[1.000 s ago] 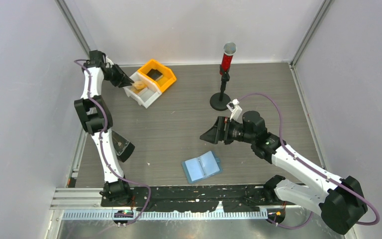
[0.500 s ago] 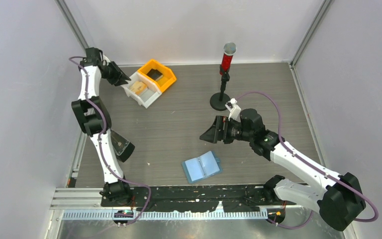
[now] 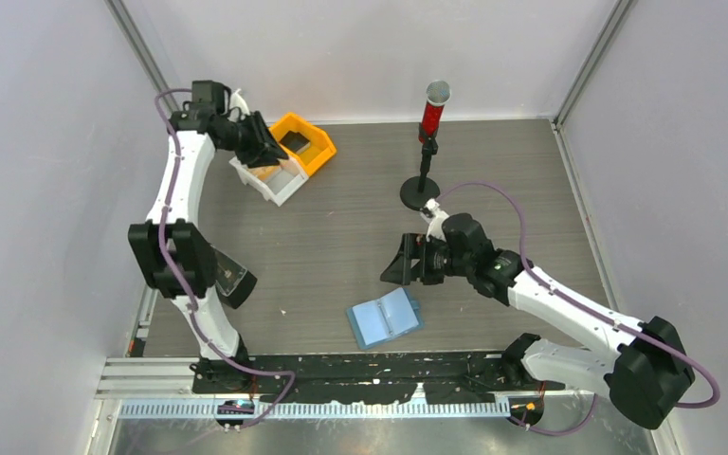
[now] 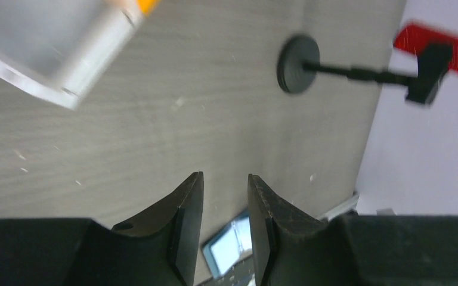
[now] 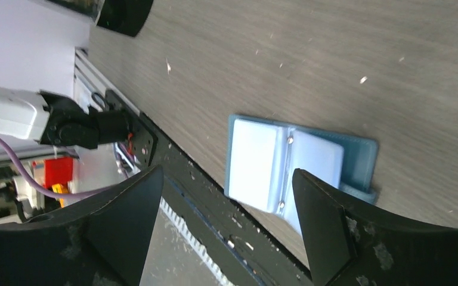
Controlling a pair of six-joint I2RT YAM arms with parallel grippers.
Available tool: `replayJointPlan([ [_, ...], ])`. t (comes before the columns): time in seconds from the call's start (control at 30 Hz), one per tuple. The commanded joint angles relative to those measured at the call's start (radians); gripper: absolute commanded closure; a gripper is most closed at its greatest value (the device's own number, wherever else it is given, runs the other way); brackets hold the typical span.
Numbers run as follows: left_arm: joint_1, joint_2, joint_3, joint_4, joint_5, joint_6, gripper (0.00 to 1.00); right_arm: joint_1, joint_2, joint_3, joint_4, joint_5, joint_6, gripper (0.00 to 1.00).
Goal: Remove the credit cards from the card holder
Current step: Reset both arms
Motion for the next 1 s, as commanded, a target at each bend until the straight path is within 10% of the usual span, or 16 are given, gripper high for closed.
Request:
replayJointPlan([
  [0.0,-0.066,-0.176,-0.139,-0.044,0.051,0.069,0.64,0.123,0.003,0.08,-0.058,0.15,-0.032,0.13],
  [0.4,-0.124,-0.669,-0.636,-0.007,0.088,0.123,0.49,0.431,0.177,0.126,-0.042,0.366,0.038,0.1],
  [0.63,-0.123,-0.846,-0.81,0.024,0.041,0.095,0.01,0.485,0.324,0.184,-0.083,0.499,-0.01,0.1],
  [0.97,-0.124,-0.958,-0.953,0.065,-0.026,0.095,0.01,0.504,0.467,0.226,-0.1,0.541,-0.018,0.1],
])
